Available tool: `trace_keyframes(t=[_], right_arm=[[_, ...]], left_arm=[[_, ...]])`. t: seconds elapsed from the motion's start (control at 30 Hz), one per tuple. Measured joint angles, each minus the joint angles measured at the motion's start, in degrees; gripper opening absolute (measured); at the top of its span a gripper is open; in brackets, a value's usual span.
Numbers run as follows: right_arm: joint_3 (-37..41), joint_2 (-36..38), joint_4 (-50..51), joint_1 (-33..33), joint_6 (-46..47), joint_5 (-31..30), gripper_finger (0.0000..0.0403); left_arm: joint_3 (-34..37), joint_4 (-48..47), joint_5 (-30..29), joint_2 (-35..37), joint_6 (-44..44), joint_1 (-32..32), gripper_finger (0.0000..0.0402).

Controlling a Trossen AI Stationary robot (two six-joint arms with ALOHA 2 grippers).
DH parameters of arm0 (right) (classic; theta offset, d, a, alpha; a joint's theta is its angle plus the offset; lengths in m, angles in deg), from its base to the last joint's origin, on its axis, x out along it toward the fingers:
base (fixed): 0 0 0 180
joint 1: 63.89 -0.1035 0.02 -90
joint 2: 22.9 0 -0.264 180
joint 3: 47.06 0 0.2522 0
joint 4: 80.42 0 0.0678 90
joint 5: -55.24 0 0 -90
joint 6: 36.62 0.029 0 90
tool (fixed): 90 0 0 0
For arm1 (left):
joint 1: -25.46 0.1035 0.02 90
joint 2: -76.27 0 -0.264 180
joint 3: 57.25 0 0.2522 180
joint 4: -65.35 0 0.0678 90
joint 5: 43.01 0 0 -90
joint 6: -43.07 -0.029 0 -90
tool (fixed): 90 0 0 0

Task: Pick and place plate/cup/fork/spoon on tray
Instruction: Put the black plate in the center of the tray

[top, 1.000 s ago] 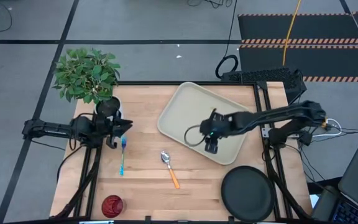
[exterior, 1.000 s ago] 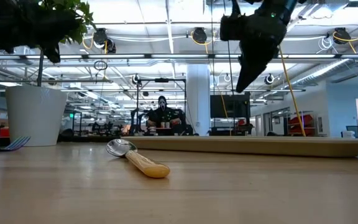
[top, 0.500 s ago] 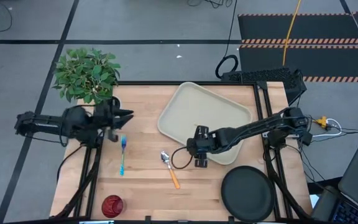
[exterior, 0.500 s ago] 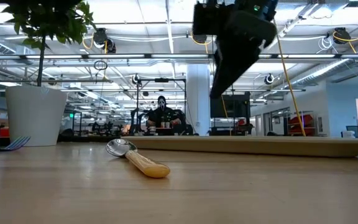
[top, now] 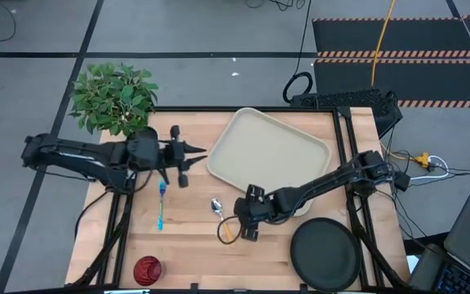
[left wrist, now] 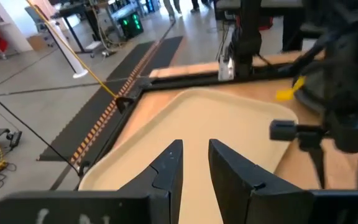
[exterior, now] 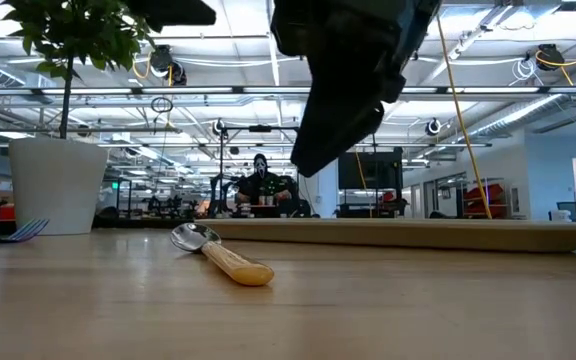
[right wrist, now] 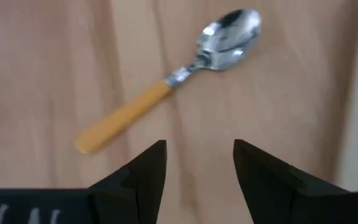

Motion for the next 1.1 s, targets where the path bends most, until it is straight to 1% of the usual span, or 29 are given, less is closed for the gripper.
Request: trace_keyframes(t=[0.2, 0.3, 0.33, 0.4, 0.53, 0.6, 0.63, 0.73, 0.9, 0.97, 1.1], right_arm=[[0.01, -0.79, -0.35, -1.74, 5.42, -0.25, 0.0180], [0.00, -0.75, 1.30, -2.91, 6.46, -0.17, 0.0180], [0.00, -0.70, 3.56, -3.37, 6.44, 0.06, 0.0180], [0.00, -0.49, 10.59, -4.33, 6.46, 2.35, 0.0180], [0.02, 0.23, 27.66, -5.93, 7.06, 9.92, 0.0180], [0.09, 1.14, 32.86, -6.83, 7.25, 12.14, 0.0180], [0.13, 1.85, 33.93, -7.25, 7.20, 12.89, 0.0180], [0.11, 5.64, 33.84, -7.94, 9.25, 13.26, 0.0180], [0.07, 12.32, 34.70, -8.55, 17.27, 13.06, 0.0180], [0.07, 13.37, 36.81, -10.23, 17.59, 12.37, 0.0179], [0.12, 12.77, 42.91, -13.96, 14.63, 11.38, 0.0169]], left_arm=[[0.10, 2.15, 0.00, -1.52, -3.36, 0.00, 0.0081], [0.09, -1.41, 0.56, -1.18, -2.93, -0.13, 0.0081], [0.12, -3.19, 0.56, -1.04, -2.53, -0.29, 0.0081], [0.12, -4.95, 0.59, -0.99, -1.51, -0.55, 0.0081], [0.12, -6.97, 0.72, -1.20, 0.36, -1.75, 0.0081], [0.12, -7.22, 0.74, -1.50, 1.01, -2.50, 0.0081], [0.12, -7.46, 0.76, -1.54, 1.42, -2.95, 0.0081], [0.12, -7.52, 0.76, -1.54, 2.77, -4.07, 0.0081], [0.12, -9.48, 0.75, -1.54, 5.52, -6.00, 0.0081], [0.12, -10.56, 0.76, -1.54, 5.76, -6.65, 0.0081], [0.12, -11.45, 0.75, -1.54, 4.87, -7.30, 0.0081]])
